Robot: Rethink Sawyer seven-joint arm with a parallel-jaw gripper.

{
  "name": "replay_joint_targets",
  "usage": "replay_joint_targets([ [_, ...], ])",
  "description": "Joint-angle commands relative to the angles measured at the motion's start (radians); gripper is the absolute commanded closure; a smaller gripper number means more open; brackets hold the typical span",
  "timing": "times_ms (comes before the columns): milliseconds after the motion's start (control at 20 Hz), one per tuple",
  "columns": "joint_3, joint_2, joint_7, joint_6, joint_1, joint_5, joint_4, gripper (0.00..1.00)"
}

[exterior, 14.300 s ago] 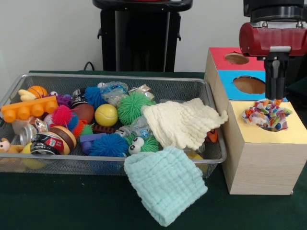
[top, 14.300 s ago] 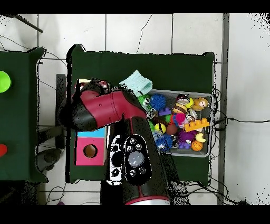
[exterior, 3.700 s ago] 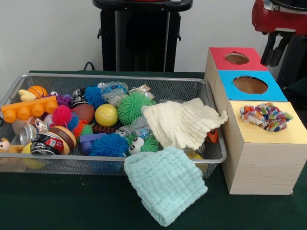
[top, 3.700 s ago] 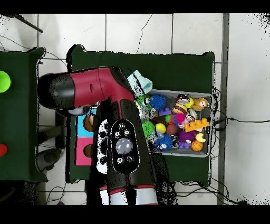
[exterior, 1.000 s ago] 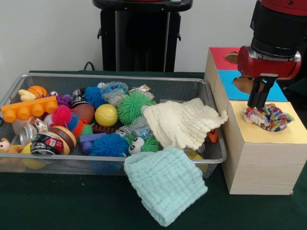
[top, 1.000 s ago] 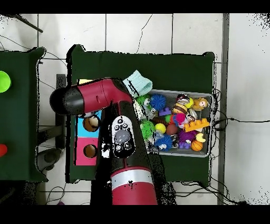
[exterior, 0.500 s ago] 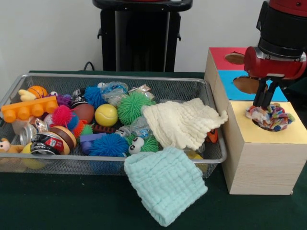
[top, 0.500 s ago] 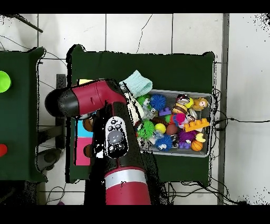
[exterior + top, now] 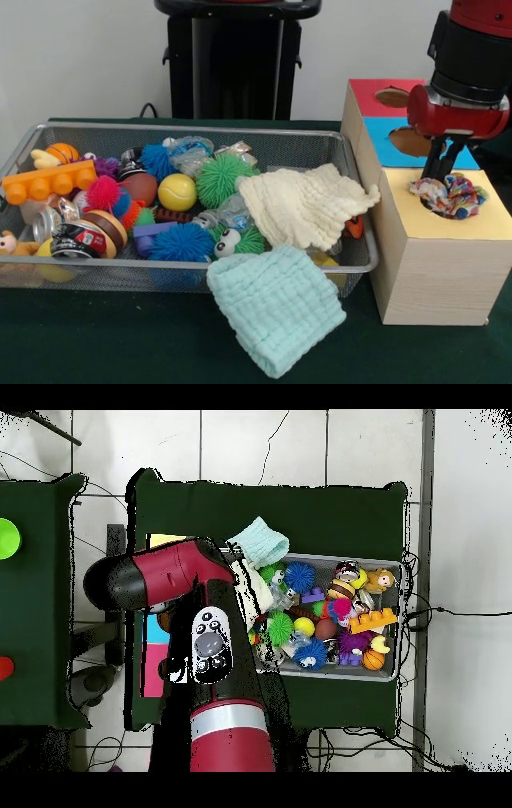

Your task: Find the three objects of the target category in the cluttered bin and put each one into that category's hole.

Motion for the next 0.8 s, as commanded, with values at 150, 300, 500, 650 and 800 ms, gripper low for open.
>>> replay_joint_targets([
  [150, -0.016, 0.102, 0.128, -0.107, 0.011, -0.033, 0.047, 1.00],
  [300, -0.025, 0.112, 0.133, -0.122, 0.016, -0.033, 0.045, 1.00],
  [500, -0.029, 0.120, 0.131, -0.143, 0.017, -0.030, 0.047, 1.00],
  [650, -0.028, 0.112, 0.122, -0.131, 0.015, -0.021, 0.051, 1.00],
  [800, -0.014, 0.073, 0.098, -0.080, 0.005, 0.003, 0.067, 1.00],
])
